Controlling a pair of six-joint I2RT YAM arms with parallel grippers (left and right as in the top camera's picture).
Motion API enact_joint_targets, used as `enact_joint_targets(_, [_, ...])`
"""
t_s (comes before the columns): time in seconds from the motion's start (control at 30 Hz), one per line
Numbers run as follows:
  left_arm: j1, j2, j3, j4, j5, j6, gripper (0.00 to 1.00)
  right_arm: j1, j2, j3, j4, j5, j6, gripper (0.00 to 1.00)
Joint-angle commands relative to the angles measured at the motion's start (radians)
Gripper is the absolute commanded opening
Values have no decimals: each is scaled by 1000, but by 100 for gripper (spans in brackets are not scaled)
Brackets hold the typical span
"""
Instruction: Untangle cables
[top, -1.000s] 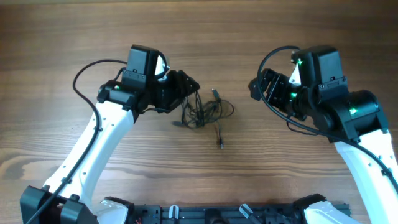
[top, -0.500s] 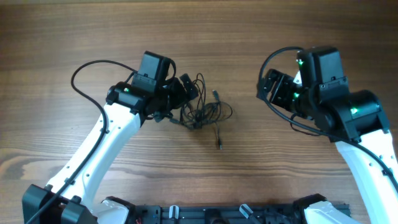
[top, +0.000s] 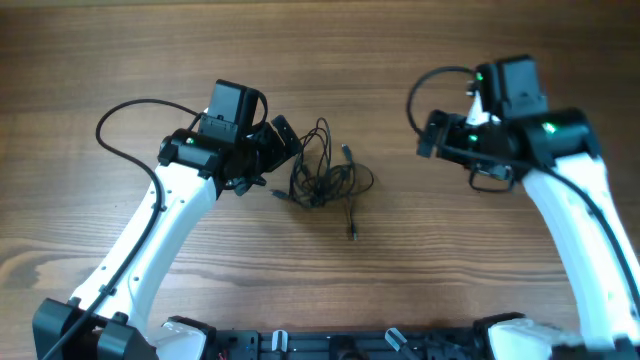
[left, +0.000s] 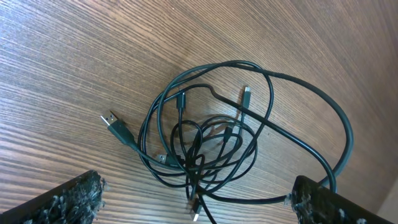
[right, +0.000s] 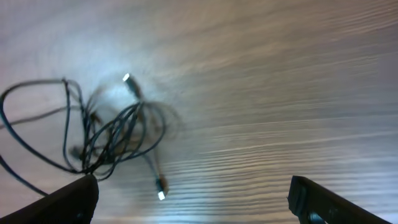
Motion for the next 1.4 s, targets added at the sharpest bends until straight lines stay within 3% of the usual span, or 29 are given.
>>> enact_joint_targets(0.0, [5,-1,-1,0,-17,5,100,8,107,17,53,-428,-185,100])
enact_joint_targets(0.07, [5,-1,-1,0,-17,5,100,26,164,17,94,-580,-224,100])
enact_joint_targets(0.3, [63,-1,-1,-11,-16,-1,100,122,210,17,207,-704,-254,100])
enact_joint_targets(0.4, [106,-1,-1,-43,-16,-22,100,178,212,17,245,-618,-209,100])
enact_joint_targets(0.57, [135,-1,-1,-93,-16,-20,100,283,233,15,261,-215,-18,99])
enact_joint_targets(0.7, [135,-1,-1,-106,-17,-20,100,328,284,5,285,-184,-13,96])
enact_joint_targets(0.9, [136,-1,-1,-105,-29,-20,100,389,374,5,379,-294,-14,74])
enact_joint_targets(0.97, [136,-1,-1,-106,-28,-20,100,401,378,5,412,-294,-13,58])
enact_joint_targets(1.07, [136,-1,-1,-109,-29,-20,100,404,377,5,447,-294,-13,47])
enact_joint_targets(1.1, [136,-1,-1,-109,-29,-20,100,404,378,5,454,-291,-13,40])
enact_joint_targets(1.17, [136,-1,-1,-109,-29,-20,100,404,378,5,462,-279,-13,4])
enact_joint_targets(1.37, [135,-1,-6,-112,-12,21,100,398,330,49,490,-411,-10,4])
